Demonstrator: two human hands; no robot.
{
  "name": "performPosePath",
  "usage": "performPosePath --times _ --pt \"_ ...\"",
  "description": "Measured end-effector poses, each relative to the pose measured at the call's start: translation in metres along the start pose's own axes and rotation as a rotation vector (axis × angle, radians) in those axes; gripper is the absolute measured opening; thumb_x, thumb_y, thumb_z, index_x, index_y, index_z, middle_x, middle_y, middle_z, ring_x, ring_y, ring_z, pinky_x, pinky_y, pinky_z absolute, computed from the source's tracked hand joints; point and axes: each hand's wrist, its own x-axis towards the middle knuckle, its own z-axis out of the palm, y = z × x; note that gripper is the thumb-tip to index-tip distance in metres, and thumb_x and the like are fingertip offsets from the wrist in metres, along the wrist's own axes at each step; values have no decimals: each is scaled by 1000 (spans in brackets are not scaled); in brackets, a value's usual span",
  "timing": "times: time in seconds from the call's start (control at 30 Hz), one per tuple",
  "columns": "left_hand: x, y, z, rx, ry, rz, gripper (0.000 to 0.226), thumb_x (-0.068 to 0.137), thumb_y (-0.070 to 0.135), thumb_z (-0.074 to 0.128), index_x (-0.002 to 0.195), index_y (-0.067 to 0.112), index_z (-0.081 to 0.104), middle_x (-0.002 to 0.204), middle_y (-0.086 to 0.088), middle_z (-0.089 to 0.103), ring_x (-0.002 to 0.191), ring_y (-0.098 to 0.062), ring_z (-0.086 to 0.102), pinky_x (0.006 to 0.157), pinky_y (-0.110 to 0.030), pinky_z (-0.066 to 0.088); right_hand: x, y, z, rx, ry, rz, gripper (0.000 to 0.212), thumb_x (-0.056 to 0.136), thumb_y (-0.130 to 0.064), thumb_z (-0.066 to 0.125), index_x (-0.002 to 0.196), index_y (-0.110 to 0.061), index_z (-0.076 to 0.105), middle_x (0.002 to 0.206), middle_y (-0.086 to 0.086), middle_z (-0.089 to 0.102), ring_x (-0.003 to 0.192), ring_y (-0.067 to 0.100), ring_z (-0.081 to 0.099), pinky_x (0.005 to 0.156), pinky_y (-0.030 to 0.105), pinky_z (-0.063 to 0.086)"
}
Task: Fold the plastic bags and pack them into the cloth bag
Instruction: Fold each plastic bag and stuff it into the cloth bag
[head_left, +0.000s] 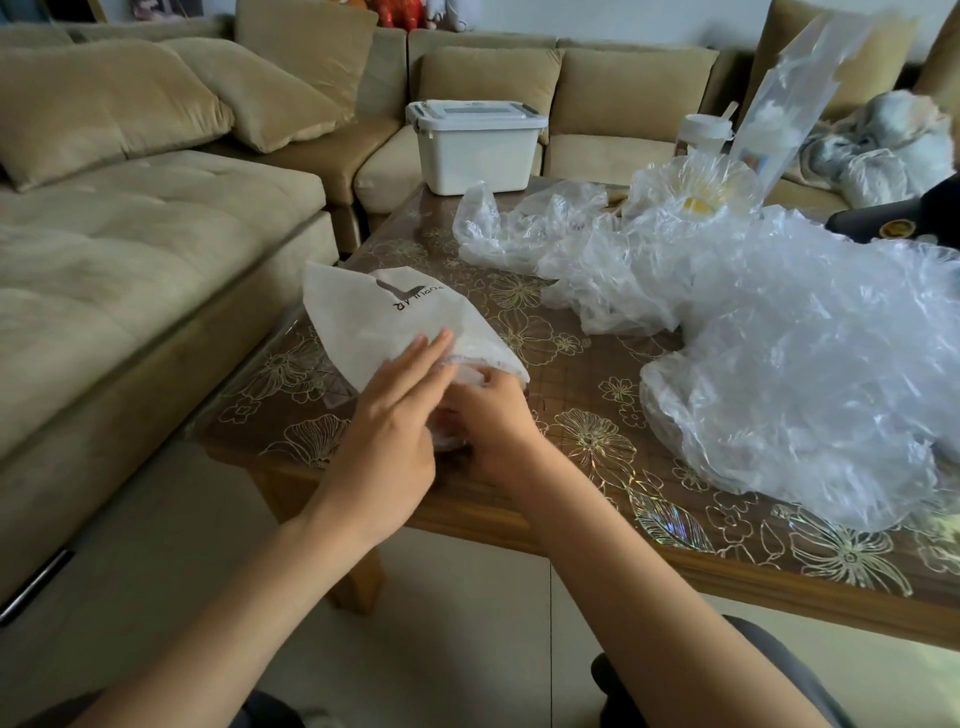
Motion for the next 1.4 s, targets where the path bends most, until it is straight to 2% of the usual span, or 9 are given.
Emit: performPosePath --times 0.13,0.27,0.5,0.67,0.77,0.9,1.13,1.27,1.4 --pt "-5 -5 0 104 -197 -85 51 96 10 43 146 15 31 152 -2 31 143 -19 19 117 -33 11 0 -11 -10 156 -248 56 25 90 11 38 81 -5 55 77 8 57 65 11 59 61 19 49" --pt "-8 -23 3 355 -525 -262 90 72 73 -6 150 31 11 157 2 9 145 -20 2 115 -49 8 -19 -26 -32 -138 -239 -53 21 85 13 48 78 -3 60 77 11 65 74 23 64 70 28 55" --pt "24 -38 7 399 -604 -423 57 100 45 18 151 24 3 159 -1 -8 145 -24 -11 116 -50 -5 -49 -27 -92 -683 170 -492 18 86 -1 59 98 -12 64 95 -1 65 86 20 62 75 26 50" --pt "37 -19 8 475 -333 -348 43 101 36 31 131 14 53 151 -14 30 141 -32 22 111 -62 9 -59 -12 -140 -1140 461 -618 57 78 -27 74 124 -6 47 120 11 51 111 28 45 93 31 32" --pt "28 22 7 284 220 53 34 92 20 43 87 0 70 107 -18 66 98 -32 61 93 -44 42 -69 -7 -163 -1325 485 -419 61 75 -43 73 117 -6 48 116 11 49 107 29 44 89 34 32" --pt "15 50 24 123 100 194 30 89 20 44 81 6 69 99 -9 67 90 -21 62 87 -25 38 -72 -1 -179 -1369 462 -310 23 89 -24 59 109 -12 59 113 8 57 105 27 50 87 35 34" --pt "9 70 38 -566 -96 -301 21 92 30 55 100 16 67 108 7 65 103 -1 59 90 -12 44 -73 -11 -169 -941 618 -794 7 84 -13 63 85 -8 68 90 7 67 88 26 56 77 37 41" --pt "18 75 37 -1355 -413 -790 56 77 50 61 116 10 60 111 -15 65 101 -26 63 89 -41 53 -70 0 -139 -956 254 -1001 11 87 -16 58 88 -10 67 98 4 66 94 17 52 81 33 41" --pt "20 72 41 -1380 -376 -871 29 92 31 50 89 10 69 71 -8 65 58 -15 63 56 -24 54 -69 11 -122 -949 -125 -976 22 88 -24 56 101 -10 68 107 5 65 101 17 56 87 28 42"
